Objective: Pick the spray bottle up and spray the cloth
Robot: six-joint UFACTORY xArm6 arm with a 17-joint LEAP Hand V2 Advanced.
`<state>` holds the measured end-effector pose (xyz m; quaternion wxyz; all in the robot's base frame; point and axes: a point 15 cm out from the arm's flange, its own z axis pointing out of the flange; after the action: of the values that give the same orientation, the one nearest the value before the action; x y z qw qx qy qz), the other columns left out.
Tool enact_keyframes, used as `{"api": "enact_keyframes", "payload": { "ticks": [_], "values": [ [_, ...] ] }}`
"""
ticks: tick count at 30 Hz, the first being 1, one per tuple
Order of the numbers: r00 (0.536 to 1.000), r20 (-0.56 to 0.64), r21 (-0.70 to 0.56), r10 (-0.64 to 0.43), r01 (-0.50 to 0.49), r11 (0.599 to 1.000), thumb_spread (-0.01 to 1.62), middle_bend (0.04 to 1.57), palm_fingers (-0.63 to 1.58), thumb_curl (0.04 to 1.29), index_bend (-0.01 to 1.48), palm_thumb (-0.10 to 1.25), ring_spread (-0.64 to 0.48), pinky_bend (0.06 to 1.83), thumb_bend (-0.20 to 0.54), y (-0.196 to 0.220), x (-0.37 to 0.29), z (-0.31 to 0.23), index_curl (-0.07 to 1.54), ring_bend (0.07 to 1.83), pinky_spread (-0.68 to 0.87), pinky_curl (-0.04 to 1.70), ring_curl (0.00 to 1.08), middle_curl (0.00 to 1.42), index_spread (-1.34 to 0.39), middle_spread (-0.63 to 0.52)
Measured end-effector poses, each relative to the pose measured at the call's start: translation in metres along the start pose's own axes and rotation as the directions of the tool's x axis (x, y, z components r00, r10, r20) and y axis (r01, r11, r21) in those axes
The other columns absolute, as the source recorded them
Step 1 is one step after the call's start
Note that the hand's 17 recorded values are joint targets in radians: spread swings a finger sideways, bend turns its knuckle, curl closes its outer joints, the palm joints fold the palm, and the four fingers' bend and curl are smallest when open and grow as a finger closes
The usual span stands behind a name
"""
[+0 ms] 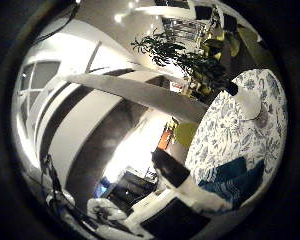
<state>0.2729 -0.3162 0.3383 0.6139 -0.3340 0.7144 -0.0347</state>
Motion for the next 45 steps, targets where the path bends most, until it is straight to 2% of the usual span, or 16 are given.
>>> {"api": "enact_keyframes", "payload": {
  "ticks": [6, 17, 30, 45],
  "values": [
    [0.999, 0.019, 0.013, 0.027, -0.027, 1.000, 1.06, 0.29, 0.06, 0.31, 0.15, 0.52, 0.19, 0.34, -0.026, -0.008, 0.029, 0.000, 0.32, 0.46, 0.40, 0.56, 0.36, 0.40, -0.16, 0.14],
    [0.999, 0.043, 0.017, 0.012, -0.013, 1.000, 1.04, 0.28, 0.10, 0.31, 0.14, 0.52, 0.20, 0.38, -0.025, -0.036, 0.041, 0.043, 0.27, 0.43, 0.40, 0.43, 0.32, 0.37, -0.16, 0.14],
    [0.996, 0.073, -0.025, -0.049, 0.051, 0.998, 1.04, 0.29, 0.13, 0.31, 0.15, 0.52, 0.20, 0.41, -0.025, -0.056, 0.012, 0.111, 0.26, 0.44, 0.38, 0.36, 0.30, 0.36, -0.15, 0.14],
    [0.999, 0.032, -0.078, -0.026, 0.028, 0.997, 1.03, 0.34, 0.22, 0.31, 0.15, 0.54, 0.20, 0.42, -0.025, -0.049, 0.014, 0.159, 0.28, 0.48, 0.38, 0.32, 0.29, 0.37, -0.13, 0.11]
  ]
}}
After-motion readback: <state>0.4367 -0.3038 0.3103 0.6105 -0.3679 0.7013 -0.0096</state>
